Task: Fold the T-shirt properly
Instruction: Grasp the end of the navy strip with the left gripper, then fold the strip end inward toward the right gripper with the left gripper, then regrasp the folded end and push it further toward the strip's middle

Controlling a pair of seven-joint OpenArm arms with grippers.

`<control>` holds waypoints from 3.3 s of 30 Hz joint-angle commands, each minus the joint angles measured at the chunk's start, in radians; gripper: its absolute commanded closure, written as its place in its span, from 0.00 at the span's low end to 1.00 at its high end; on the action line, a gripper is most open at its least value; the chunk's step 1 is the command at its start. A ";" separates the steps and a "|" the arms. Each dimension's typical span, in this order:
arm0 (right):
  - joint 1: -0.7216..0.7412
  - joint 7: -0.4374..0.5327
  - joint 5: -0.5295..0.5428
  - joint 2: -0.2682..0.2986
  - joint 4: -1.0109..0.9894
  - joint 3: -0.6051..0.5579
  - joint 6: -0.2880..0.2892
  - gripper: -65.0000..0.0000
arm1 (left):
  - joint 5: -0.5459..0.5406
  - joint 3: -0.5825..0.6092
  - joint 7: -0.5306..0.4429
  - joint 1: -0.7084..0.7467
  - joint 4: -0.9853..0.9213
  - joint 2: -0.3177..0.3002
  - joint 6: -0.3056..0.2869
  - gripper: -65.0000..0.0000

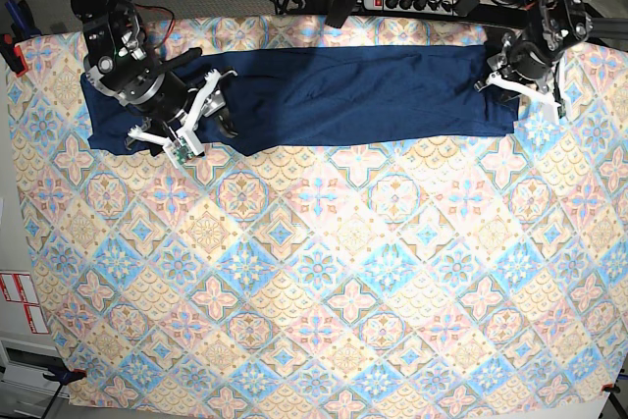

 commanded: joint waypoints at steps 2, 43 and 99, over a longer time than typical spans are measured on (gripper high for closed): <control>0.009 0.021 0.008 0.010 0.019 0.003 -0.002 0.49 | -0.005 -0.027 -0.015 0.000 0.019 -0.018 -0.003 0.68; 0.009 0.024 0.008 0.009 0.020 0.011 -0.002 0.49 | -0.179 0.357 0.179 -0.281 -0.414 -0.213 -0.060 0.47; 0.009 0.024 0.008 0.013 0.020 0.014 -0.002 0.49 | -0.164 0.156 0.251 -0.173 0.034 0.048 -0.231 1.00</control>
